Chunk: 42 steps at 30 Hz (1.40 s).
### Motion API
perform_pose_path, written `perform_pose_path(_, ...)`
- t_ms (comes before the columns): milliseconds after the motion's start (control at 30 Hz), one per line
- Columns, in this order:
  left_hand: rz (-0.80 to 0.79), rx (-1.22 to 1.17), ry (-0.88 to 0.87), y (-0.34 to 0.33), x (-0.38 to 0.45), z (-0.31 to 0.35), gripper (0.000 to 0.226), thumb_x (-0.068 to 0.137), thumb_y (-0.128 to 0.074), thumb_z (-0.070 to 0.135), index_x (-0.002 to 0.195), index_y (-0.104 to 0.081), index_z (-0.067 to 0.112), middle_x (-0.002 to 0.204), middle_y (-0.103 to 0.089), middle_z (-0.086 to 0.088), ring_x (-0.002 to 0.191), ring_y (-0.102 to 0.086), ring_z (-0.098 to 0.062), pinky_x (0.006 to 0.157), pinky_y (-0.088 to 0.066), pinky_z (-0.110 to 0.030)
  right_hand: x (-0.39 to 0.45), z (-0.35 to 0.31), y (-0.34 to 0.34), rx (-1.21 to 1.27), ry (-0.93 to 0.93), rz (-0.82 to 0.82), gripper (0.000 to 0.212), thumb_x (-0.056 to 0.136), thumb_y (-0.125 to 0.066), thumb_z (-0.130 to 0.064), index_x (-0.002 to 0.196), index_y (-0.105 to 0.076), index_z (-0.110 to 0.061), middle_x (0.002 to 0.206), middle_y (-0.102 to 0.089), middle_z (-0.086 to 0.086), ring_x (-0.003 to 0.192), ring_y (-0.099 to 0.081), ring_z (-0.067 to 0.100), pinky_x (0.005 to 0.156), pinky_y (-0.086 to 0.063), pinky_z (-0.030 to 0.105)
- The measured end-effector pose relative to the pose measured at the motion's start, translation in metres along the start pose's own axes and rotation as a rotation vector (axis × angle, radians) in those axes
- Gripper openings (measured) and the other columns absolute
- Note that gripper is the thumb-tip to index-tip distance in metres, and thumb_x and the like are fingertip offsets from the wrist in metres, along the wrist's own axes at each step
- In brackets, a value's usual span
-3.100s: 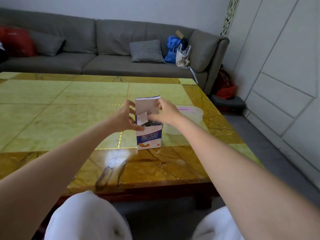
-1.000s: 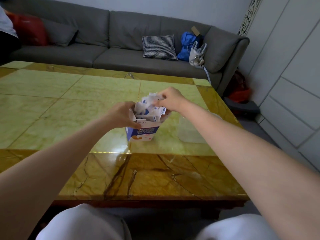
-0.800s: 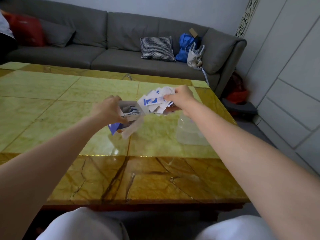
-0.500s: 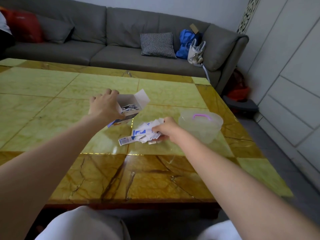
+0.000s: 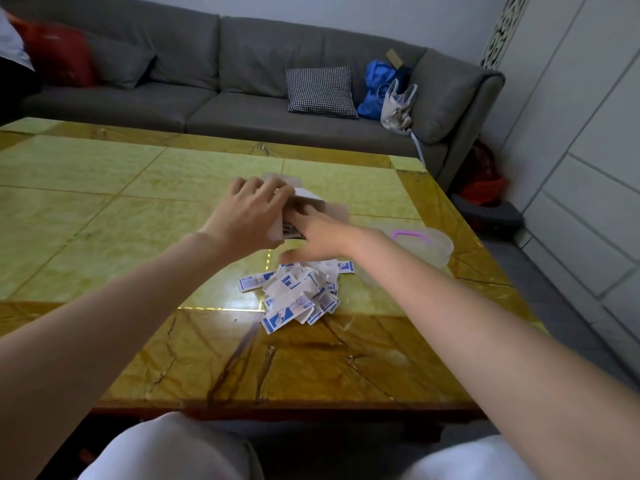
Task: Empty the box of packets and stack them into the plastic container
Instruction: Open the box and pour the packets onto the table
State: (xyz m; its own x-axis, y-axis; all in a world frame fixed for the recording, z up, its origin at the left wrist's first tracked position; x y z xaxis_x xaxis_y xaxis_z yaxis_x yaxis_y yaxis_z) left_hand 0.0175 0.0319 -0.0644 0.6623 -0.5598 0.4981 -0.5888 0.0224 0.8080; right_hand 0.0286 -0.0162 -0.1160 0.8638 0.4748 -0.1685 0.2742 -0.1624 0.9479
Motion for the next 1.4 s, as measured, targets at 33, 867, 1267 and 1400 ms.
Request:
perform_pose_path(33,0.042,0.0,-0.054,0.006,0.0,0.008,0.071,0.052,-0.081,0.039,0.11,-0.057,0.006,0.105,-0.063,-0.014,0.081,-0.063,-0.035,0.073,-0.048,-0.04,0.003,0.003,-0.006,-0.026,-0.019,-0.017,0.086,0.079,-0.067,-0.044,0.146,-0.019,-0.02,0.147,-0.029,0.009,0.132,-0.033,0.027,0.106,-0.036,0.039)
perform_pose_path(867,0.11,0.032,-0.046,0.013,-0.011,0.007,0.077,0.047,-0.084,0.035,0.11,-0.049,0.007,0.104,-0.065,-0.012,0.084,-0.064,-0.033,0.071,-0.05,-0.037,-0.019,0.015,0.028,0.575,0.015,0.539,0.021,0.08,-0.067,-0.011,0.101,-0.068,-0.011,0.09,-0.069,0.01,0.081,-0.06,0.023,0.072,-0.045,0.031)
perform_pose_path(1267,-0.118,0.165,0.178,-0.021,-0.026,-0.051,0.08,0.037,-0.09,0.022,0.104,-0.056,-0.003,0.098,-0.061,-0.021,0.072,-0.061,-0.039,0.066,-0.048,-0.043,-0.042,0.053,0.032,0.303,-0.139,0.572,0.032,0.09,-0.05,0.001,0.113,-0.066,-0.013,0.109,-0.068,0.01,0.069,-0.059,0.015,0.063,-0.046,0.023)
perform_pose_path(1400,-0.077,0.143,0.173,-0.017,-0.022,-0.046,0.083,0.036,-0.091,0.023,0.106,-0.055,-0.003,0.101,-0.061,-0.02,0.072,-0.061,-0.038,0.065,-0.047,-0.041,-0.033,0.038,-0.015,-0.08,-0.109,0.159,0.049,0.093,-0.042,-0.003,0.137,-0.044,-0.025,0.11,-0.061,0.005,0.078,-0.055,0.019,0.065,-0.041,0.024)
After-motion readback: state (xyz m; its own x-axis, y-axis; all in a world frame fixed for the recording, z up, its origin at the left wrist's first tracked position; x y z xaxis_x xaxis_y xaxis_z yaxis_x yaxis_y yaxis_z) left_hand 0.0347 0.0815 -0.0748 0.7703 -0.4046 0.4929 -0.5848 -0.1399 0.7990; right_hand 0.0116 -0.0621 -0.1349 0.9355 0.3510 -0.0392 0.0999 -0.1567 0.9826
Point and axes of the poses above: each hand's wrist, its own x-axis towards the middle knuckle, its own y-axis out of the back of the hand, z = x × y, the point moved 10 cm from there along x, towards the middle knuckle
